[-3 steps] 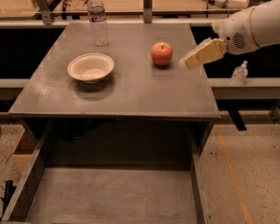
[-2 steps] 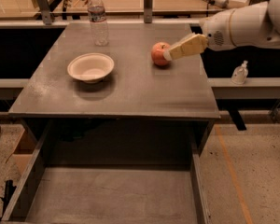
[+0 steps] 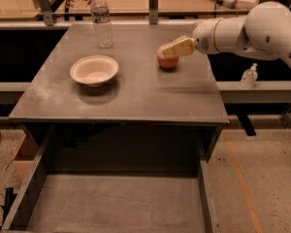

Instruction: Place apple into top drawer

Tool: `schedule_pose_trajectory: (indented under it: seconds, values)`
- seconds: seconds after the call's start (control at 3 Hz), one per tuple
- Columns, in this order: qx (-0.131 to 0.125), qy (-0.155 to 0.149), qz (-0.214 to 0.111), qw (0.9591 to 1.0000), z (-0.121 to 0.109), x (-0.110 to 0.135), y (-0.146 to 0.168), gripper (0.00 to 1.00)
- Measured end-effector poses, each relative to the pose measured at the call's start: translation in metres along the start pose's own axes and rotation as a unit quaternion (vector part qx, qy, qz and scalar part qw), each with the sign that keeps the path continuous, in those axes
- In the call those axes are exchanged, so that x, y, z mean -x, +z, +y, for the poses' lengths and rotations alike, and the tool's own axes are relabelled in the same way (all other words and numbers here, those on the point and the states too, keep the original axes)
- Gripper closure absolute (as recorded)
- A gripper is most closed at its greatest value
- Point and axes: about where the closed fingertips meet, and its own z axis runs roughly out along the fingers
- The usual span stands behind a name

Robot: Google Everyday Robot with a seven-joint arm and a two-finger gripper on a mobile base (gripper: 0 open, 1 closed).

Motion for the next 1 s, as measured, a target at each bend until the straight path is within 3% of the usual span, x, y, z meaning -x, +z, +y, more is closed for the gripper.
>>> schedule_pose_trajectory:
  seconds: [0.67,1.0]
  values:
    - [0.019,-0.002,0.013,0.9997,-0.002,-0.02,0.056,0.0]
    - [0.025,0.013,0.028,0.9992,0.001,-0.039,0.067,0.0]
